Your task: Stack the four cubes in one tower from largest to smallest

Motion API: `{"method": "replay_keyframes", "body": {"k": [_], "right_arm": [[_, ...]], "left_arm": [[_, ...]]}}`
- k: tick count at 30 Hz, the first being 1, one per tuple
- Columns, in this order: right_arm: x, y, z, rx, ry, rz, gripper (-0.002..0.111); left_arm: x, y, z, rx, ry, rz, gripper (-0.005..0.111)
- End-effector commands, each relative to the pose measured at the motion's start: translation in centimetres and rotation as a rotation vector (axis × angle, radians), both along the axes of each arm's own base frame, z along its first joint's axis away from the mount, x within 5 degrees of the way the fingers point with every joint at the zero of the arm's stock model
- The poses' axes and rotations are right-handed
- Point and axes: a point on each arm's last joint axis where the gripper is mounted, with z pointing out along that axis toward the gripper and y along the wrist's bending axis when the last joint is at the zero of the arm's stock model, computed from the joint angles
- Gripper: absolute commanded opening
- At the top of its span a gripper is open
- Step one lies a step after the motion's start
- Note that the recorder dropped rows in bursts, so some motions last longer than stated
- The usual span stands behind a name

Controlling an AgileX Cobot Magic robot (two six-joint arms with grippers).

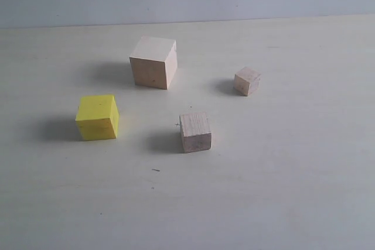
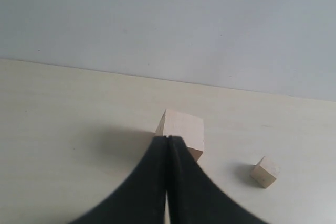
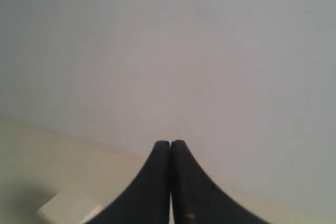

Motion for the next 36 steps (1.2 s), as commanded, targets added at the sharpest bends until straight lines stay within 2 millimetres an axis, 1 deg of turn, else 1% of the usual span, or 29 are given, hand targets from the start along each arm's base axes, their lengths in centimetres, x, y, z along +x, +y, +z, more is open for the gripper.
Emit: {"method": "replay_keyframes", "body": {"k": [1, 3, 5, 9, 13, 15, 18, 22, 25, 29, 32, 33, 35, 36], "right_arm": [[0.8, 3.5, -4.9, -0.049, 0.383, 0.211, 0.0], [1.6, 4.0, -6.6, -0.076, 0.478, 0.217, 0.0], [2.3, 4.3, -7.7, -0.082, 0.528, 0.209, 0.0], [3.1, 4.8, -8.9, -0.078, 0.573, 0.205, 0.0], [3.2, 4.9, -9.9, -0.089, 0.651, 0.199, 0.0], [3.2, 5.0, -10.0, -0.083, 0.662, 0.203, 0.0], [3.2, 5.0, -10.0, -0.08, 0.663, 0.204, 0.0], [3.2, 5.0, -10.0, -0.08, 0.665, 0.204, 0.0], [3.2, 5.0, -10.1, -0.081, 0.667, 0.205, 0.0], [3.2, 5.0, -10.1, -0.084, 0.668, 0.204, 0.0], [3.1, 5.0, -10.2, -0.09, 0.683, 0.207, 0.0], [3.0, 5.0, -10.2, -0.092, 0.686, 0.207, 0.0], [3.0, 5.0, -10.2, -0.095, 0.693, 0.209, 0.0], [3.0, 4.9, -10.2, -0.097, 0.698, 0.209, 0.0]], "left_arm": [[0.8, -0.4, -0.3, 0.052, -0.007, -0.026, 0.0], [1.6, -0.7, -1.0, 0.079, 0.025, -0.032, 0.0], [2.4, -1.0, -1.8, 0.094, 0.067, -0.033, 0.0], [4.8, -1.9, -3.3, 0.134, 0.142, -0.036, 0.0], [7.5, -2.9, -3.7, 0.184, 0.185, -0.049, 0.0], [9.3, -3.5, -3.7, 0.218, 0.19, -0.062, 0.0], [11.8, -3.8, -4.1, 0.238, 0.212, -0.051, 0.0], [14.9, -4.5, -5.1, 0.314, 0.256, -0.071, 0.0], [16.6, -5.0, -6.0, 0.365, 0.3, -0.089, 0.0], [19.2, -5.8, -6.9, 0.363, 0.309, -0.087, 0.0], [21.6, -6.4, -7.4, 0.346, 0.303, -0.078, 0.0], [22.8, -6.8, -7.7, 0.338, 0.303, -0.076, 0.0], [24.2, -7.3, -8.3, 0.342, 0.321, -0.074, 0.0], [25.3, -7.6, -8.9, 0.339, 0.347, -0.071, 0.0]]}}
